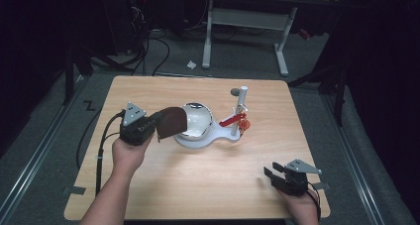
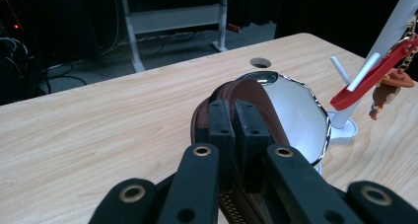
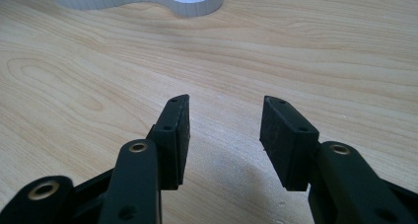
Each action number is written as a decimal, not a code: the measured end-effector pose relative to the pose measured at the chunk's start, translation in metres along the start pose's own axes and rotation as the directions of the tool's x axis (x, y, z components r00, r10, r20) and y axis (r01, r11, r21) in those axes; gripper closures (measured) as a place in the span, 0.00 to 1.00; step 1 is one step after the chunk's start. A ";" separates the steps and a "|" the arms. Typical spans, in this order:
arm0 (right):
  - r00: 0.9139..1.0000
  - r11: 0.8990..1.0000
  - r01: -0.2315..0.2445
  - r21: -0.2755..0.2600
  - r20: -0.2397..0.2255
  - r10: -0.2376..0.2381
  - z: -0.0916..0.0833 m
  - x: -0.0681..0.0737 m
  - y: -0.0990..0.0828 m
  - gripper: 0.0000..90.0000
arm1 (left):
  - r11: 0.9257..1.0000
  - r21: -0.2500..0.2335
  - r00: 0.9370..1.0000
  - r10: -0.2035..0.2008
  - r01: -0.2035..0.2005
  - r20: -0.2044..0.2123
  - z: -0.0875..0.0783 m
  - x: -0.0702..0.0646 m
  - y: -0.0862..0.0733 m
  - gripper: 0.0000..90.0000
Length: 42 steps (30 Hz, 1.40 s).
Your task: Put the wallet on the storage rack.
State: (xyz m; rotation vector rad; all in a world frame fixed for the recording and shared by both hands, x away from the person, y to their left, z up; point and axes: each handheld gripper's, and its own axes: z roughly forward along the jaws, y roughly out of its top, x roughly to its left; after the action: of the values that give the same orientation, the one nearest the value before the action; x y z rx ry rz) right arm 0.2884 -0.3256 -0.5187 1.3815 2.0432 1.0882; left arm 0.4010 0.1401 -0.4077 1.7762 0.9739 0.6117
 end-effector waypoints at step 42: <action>1.000 1.000 -0.001 -0.012 -0.012 0.001 -0.002 -0.002 0.001 0.61 | 0.989 0.148 0.997 0.022 -0.011 -0.079 0.061 -0.029 0.020 0.96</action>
State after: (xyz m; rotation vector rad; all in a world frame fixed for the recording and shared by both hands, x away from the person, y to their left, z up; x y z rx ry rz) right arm 0.2878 -0.3281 -0.5170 1.3736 2.0408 1.1104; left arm 0.4382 0.0800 -0.4125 1.9034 1.0840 0.6396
